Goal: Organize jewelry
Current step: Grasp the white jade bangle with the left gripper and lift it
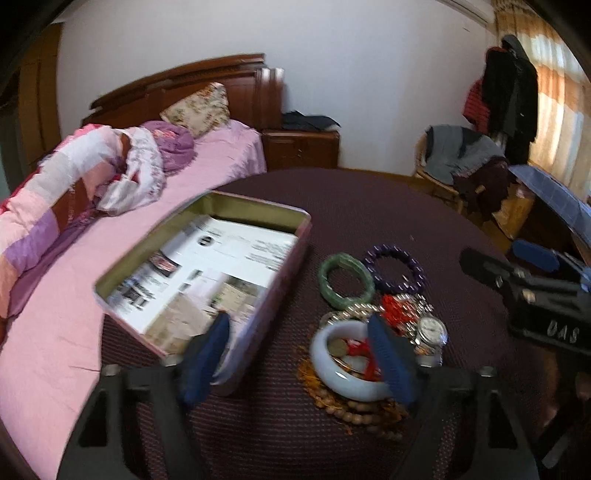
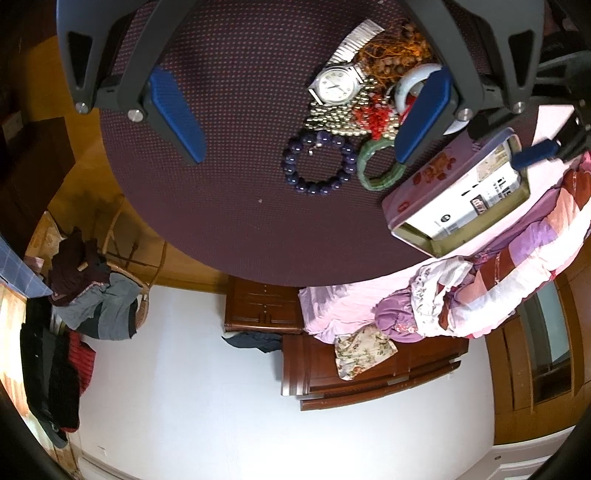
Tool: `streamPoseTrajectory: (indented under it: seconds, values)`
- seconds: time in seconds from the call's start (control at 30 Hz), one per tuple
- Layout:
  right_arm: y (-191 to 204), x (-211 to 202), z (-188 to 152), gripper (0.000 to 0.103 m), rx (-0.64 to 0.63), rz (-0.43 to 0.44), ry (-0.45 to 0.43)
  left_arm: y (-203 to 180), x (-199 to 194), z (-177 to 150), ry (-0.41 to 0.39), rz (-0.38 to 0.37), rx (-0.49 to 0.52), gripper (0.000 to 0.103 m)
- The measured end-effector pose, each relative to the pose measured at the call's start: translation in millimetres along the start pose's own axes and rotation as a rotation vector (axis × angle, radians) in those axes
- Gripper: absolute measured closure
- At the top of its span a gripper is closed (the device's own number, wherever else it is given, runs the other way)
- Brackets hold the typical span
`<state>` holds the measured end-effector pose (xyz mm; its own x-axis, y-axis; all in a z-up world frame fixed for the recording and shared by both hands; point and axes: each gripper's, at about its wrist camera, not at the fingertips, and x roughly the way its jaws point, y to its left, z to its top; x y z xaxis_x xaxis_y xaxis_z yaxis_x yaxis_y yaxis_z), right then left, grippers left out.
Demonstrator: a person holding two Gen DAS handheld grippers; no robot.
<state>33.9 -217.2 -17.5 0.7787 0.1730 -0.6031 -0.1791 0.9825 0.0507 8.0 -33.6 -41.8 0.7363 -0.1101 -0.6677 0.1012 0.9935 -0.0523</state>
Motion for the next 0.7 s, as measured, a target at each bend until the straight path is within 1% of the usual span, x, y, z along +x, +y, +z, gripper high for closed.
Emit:
streamPoseTrajectory:
  seconds: [0.03,0.1,0.17,0.2,0.23,0.3,0.33,0.4,0.57,0.7]
  values:
    - [-2,1,0,0.0,0.004,0.001,0.002,-2,5,-2,0.024,-0.016,0.0,0.047]
    - [-5,2,0,0.0,0.009,-0.002,0.004,-4,14,-6,0.069,-0.048,-0.003,0.054]
    - [-7,3,0,0.0,0.01,-0.004,0.006,-4,22,-9,0.104,-0.063,-0.01,0.058]
    - [-7,3,-1,0.0,0.012,-0.004,0.008,-4,24,-11,0.122,-0.08,-0.018,0.062]
    - [-7,4,-1,0.0,0.012,-0.003,0.01,-4,26,-12,0.135,-0.095,-0.025,0.069]
    - [-7,5,-2,0.0,0.012,-0.004,0.014,-4,27,-13,0.146,-0.101,-0.033,0.074]
    - [-7,5,-2,0.0,0.011,-0.004,0.014,-3,26,-13,0.144,-0.11,-0.036,0.081]
    - [-8,6,-2,0.0,0.013,-0.005,0.017,-3,23,-13,0.137,-0.117,-0.04,0.089]
    - [-13,9,-4,0.0,0.013,-0.018,0.022,-10,10,-10,0.073,-0.126,0.003,0.09]
    - [-18,11,-6,0.0,0.017,-0.028,0.03,-9,-1,-4,0.012,-0.108,0.02,0.091]
